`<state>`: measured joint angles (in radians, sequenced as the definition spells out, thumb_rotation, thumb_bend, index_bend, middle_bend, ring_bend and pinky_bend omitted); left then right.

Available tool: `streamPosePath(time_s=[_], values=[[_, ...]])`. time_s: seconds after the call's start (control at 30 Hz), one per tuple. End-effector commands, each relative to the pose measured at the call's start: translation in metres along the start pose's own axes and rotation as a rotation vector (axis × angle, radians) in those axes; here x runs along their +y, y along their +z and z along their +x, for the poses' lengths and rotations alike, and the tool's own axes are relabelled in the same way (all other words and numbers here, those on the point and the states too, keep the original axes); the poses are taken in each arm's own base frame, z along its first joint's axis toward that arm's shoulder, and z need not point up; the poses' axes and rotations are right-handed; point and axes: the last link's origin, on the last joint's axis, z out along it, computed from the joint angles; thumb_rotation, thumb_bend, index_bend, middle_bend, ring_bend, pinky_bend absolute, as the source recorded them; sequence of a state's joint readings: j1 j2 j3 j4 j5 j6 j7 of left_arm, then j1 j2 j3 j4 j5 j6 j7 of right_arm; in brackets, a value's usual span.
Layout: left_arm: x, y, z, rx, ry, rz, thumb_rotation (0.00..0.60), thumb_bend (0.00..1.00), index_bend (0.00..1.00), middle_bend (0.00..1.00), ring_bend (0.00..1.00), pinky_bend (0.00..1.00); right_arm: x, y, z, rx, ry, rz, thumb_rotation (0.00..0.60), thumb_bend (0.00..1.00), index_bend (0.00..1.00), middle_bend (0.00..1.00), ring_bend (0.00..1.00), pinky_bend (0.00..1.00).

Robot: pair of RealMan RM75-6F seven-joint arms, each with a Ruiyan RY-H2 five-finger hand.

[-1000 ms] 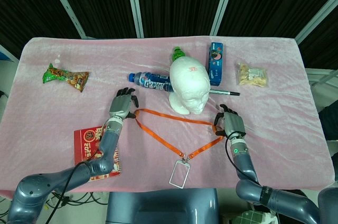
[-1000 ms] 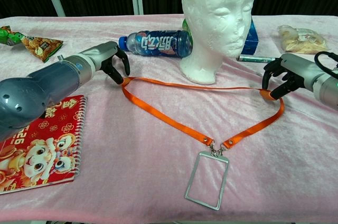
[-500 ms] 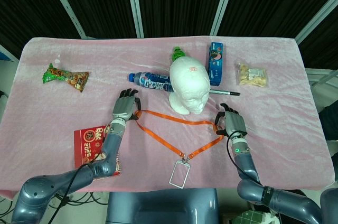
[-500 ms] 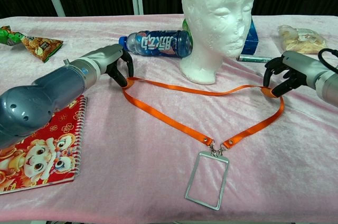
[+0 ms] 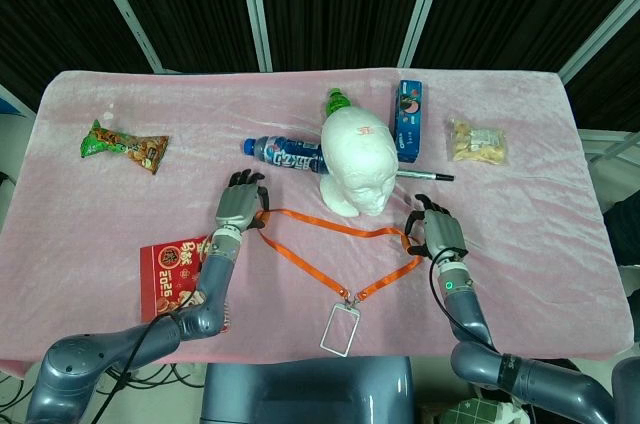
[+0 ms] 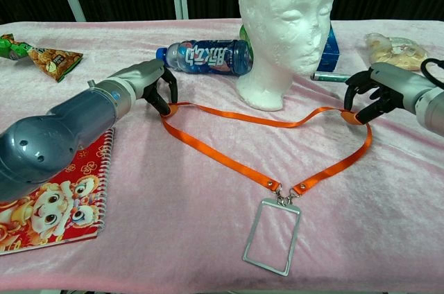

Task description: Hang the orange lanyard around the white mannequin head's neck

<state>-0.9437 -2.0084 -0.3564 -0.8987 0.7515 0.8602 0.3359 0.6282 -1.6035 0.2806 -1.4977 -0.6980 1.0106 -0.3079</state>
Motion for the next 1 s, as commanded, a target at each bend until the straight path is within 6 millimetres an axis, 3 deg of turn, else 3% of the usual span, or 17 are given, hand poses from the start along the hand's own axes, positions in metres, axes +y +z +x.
streamPosePath(time_s=[0.03,0.33,0.7,1.0], values=[[0.008,-0.004,0.006,-0.011,-0.094,-0.03,0.6,0.45,0.63,0.16,0.0,0.0,-0.005,-0.003,0.005,0.007,0.014,0.016,0.6,0.46,0.67,0.11,0.15,0.15],[0.017,-0.022,0.031,-0.007,-0.212,-0.12,0.6,0.44,0.62,0.16,0.0,0.0,-0.02,-0.02,0.029,0.029,0.081,0.08,0.6,0.46,0.67,0.11,0.15,0.15],[0.014,-0.057,0.079,-0.025,-0.289,-0.229,0.6,0.44,0.62,0.16,0.0,0.0,-0.025,-0.059,0.087,0.107,0.163,0.159,0.6,0.46,0.67,0.11,0.15,0.15],[0.005,-0.065,0.119,0.019,-0.402,-0.261,0.6,0.44,0.62,0.16,0.0,0.0,-0.025,-0.081,0.12,0.138,0.185,0.192,0.6,0.46,0.67,0.11,0.15,0.15]])
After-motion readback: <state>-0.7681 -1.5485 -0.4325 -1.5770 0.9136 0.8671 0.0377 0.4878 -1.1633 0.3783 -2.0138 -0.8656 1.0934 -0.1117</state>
